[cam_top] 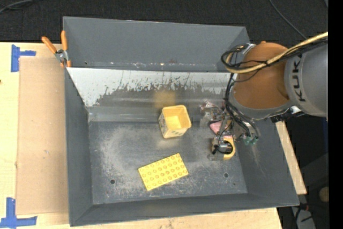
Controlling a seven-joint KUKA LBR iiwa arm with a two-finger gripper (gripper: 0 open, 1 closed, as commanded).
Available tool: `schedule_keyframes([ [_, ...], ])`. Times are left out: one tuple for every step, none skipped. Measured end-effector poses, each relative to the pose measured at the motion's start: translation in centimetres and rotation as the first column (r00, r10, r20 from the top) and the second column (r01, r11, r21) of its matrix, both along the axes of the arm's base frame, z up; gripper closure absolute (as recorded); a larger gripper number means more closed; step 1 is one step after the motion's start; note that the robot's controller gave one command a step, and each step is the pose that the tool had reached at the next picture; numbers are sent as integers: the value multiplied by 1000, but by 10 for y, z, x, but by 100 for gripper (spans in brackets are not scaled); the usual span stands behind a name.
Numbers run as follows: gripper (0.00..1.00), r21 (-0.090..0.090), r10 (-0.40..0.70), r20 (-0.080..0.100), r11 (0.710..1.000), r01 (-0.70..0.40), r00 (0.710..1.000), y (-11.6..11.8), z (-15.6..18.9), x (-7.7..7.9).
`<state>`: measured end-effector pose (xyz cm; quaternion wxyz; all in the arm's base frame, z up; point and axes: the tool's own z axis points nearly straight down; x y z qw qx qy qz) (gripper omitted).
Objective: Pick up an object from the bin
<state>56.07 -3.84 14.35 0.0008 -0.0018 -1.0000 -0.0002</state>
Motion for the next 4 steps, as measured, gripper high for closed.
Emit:
schedule_keyframes([
  [0, -1, 16, 13, 1000, -16, 1000, 70, -55, -27],
  [0, 1, 30, 7, 1000, -30, 1000, 73, -54, -24],
  [0, -5, 63, 42, 998, -63, 997, 132, -46, -50],
  [0, -4, 188, 9, 982, -188, 982, 135, -76, -59],
])
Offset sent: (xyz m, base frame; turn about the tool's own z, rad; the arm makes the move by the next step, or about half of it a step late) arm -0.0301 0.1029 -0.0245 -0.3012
